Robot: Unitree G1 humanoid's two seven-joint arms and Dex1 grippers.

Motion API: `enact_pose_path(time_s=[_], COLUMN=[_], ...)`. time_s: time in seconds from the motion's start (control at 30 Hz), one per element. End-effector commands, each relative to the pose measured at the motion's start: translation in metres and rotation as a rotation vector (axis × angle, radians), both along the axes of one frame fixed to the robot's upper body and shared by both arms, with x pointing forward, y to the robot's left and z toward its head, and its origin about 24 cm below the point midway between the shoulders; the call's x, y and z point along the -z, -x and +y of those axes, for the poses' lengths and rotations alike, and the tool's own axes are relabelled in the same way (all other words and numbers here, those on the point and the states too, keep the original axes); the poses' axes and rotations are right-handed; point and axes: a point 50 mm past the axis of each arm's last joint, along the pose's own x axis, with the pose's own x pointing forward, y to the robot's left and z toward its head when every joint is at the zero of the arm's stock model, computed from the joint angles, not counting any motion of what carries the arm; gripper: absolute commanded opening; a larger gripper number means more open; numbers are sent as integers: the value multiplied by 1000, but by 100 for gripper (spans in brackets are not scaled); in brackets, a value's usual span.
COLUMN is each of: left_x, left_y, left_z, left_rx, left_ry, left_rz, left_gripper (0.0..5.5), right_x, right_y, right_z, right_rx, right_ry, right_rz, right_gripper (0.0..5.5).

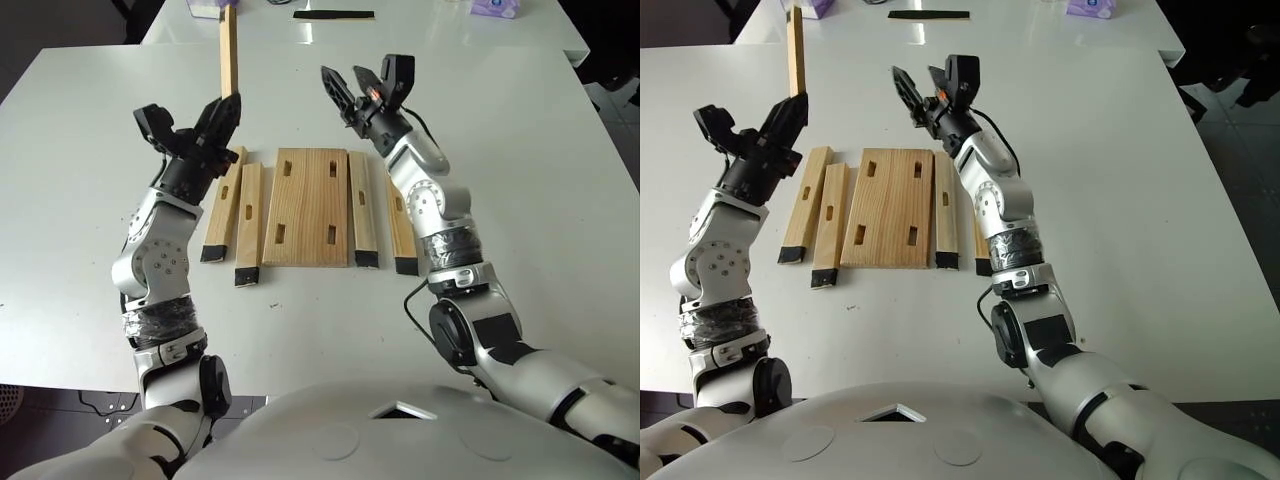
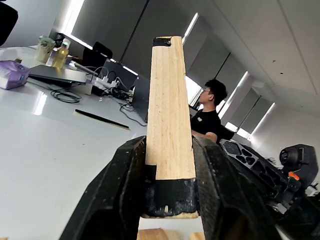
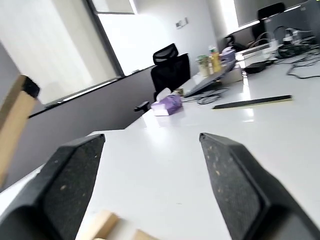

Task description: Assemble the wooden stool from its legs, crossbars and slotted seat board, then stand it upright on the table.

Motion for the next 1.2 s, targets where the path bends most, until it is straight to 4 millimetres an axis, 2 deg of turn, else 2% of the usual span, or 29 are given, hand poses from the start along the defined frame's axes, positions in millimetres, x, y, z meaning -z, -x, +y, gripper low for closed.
enact_pose_path(time_s=[0.03,0.2,0.47,0.93,1.2], left_x=[-19,-23,-29,-15,-12], left_y=[8,20,39,40,42], left_z=[-19,-22,-44,-46,-48], left_rx=[196,352,588,677,711], left_ry=[-43,-110,-108,-121,-133], left_rz=[-102,-143,-206,-117,-103], left_gripper=[134,134,134,134,134], right_x=[-41,-63,-69,-77,-75], right_y=[8,17,30,40,41], right_z=[-25,-51,-64,-66,-65], right_rx=[-272,-506,-759,-818,-804], right_ry=[-87,-49,-10,-43,-66], right_rz=[-86,-155,-81,-121,-119], right_gripper=[351,351,351,351,239])
